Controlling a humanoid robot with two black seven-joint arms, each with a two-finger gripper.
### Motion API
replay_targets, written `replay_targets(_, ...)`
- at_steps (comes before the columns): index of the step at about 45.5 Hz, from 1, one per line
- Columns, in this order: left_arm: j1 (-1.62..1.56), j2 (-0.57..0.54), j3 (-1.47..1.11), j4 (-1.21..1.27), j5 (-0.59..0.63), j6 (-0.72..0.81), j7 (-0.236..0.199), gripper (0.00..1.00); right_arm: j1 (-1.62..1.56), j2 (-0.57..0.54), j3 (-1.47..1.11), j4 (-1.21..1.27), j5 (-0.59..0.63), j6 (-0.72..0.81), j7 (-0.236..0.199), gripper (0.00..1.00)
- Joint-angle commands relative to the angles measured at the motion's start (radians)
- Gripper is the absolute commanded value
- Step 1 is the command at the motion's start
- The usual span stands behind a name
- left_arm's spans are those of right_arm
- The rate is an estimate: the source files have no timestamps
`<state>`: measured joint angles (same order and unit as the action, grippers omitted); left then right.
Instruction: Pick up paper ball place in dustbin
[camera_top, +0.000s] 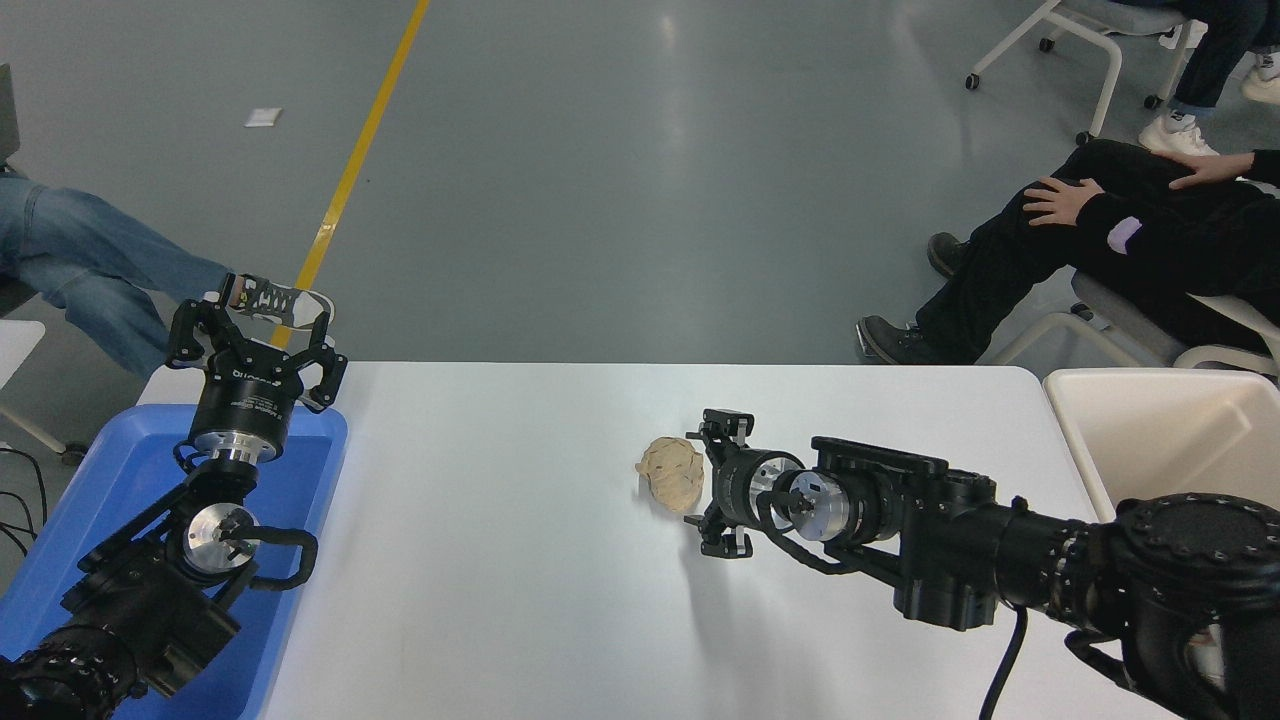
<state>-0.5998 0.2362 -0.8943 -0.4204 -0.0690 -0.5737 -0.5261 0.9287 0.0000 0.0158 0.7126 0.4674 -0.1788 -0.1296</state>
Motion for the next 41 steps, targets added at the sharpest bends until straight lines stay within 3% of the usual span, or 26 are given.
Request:
replay_targets(1, 0.0, 0.0, 0.0, 0.0, 0.0, 0.0, 0.0, 0.99, -0.004, 0.0, 0.013, 0.022, 0.033, -0.005, 0.001, 0.99)
replay_targets(6, 0.0, 0.0, 0.0, 0.0, 0.0, 0.0, 0.0, 0.99, -0.011, 0.0, 0.026, 0.007, 0.033, -0.005, 0.004, 0.98)
replay_targets(9, 0.0, 0.0, 0.0, 0.0, 0.0, 0.0, 0.0, 0.99, -0.021, 0.0, 0.033, 0.004, 0.03, 0.005, 0.013, 0.85)
replay_targets(13, 0.0, 0.0, 0.0, 0.0, 0.0, 0.0, 0.0, 0.99, -0.021, 0.0, 0.032, 0.019, 0.022, 0.01, 0.019, 0.76)
replay_targets(19, 0.0, 0.0, 0.0, 0.0, 0.0, 0.0, 0.0, 0.99, -0.021, 0.0, 0.032, 0.016, 0.011, 0.01, 0.019, 0.75)
replay_targets(20, 0.0, 0.0, 0.0, 0.0, 0.0, 0.0, 0.0, 0.99, -0.021, 0.0, 0.032, 0.015, 0.008, 0.01, 0.019, 0.71)
replay_targets(24, 0.0, 0.0, 0.0, 0.0, 0.0, 0.0, 0.0, 0.99, -0.022, 0.0, 0.026, 0.019, -0.056, 0.012, 0.018, 0.31)
replay_targets(28, 0.0, 0.0, 0.0, 0.0, 0.0, 0.0, 0.0, 0.99, -0.027, 0.0, 0.02, 0.034, -0.085, 0.027, 0.016, 0.0)
replay_targets(41, 0.0, 0.0, 0.0, 0.0, 0.0, 0.0, 0.0, 0.99, -0.028, 0.0, 0.018, 0.034, -0.096, 0.047, 0.019, 0.0)
